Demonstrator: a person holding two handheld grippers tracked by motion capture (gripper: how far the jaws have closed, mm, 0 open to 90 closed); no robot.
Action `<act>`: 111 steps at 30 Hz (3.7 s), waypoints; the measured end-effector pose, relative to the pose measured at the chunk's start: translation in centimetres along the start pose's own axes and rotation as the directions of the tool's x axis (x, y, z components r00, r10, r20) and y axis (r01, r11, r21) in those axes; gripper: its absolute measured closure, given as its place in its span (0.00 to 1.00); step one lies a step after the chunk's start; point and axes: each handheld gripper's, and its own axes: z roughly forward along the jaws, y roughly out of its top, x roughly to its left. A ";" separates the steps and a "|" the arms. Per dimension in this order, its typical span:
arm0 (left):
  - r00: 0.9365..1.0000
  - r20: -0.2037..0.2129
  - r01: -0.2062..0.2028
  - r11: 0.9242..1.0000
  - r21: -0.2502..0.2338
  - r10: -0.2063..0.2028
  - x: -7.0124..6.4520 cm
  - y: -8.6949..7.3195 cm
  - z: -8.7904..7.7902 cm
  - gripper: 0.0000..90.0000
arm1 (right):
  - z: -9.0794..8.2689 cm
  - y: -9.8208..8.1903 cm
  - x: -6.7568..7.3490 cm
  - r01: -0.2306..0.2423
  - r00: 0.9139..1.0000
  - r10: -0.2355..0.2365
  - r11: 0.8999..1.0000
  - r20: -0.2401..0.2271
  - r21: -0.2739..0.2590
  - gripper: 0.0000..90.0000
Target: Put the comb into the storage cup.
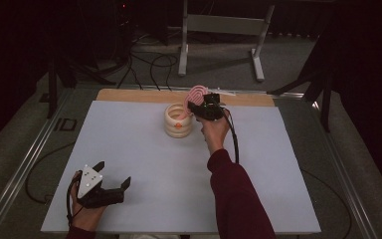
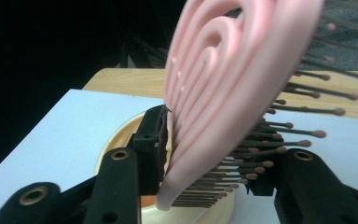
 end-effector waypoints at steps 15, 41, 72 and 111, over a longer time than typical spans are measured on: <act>1.000 -0.001 -0.001 1.000 0.001 0.001 0.0 0.0 0.0 0.00 | -0.5 0.1 -0.1 0.100 0.995 -0.100 0.994 0.008 0.033 0.33; 1.000 -0.007 0.002 1.000 0.003 -0.002 0.0 0.0 0.0 0.00 | -2.3 0.2 -0.9 0.197 0.980 -0.199 0.976 0.008 0.094 0.10; 1.000 -0.017 0.003 1.000 0.002 -0.003 0.0 0.0 0.0 0.00 | -5.3 0.1 -3.6 0.239 0.968 -0.245 0.964 0.045 0.116 0.10; 1.000 -0.021 0.002 1.000 0.007 -0.002 -0.1 -0.1 0.1 0.00 | -8.1 -2.2 -5.9 0.276 0.958 -0.280 0.959 0.065 0.065 0.10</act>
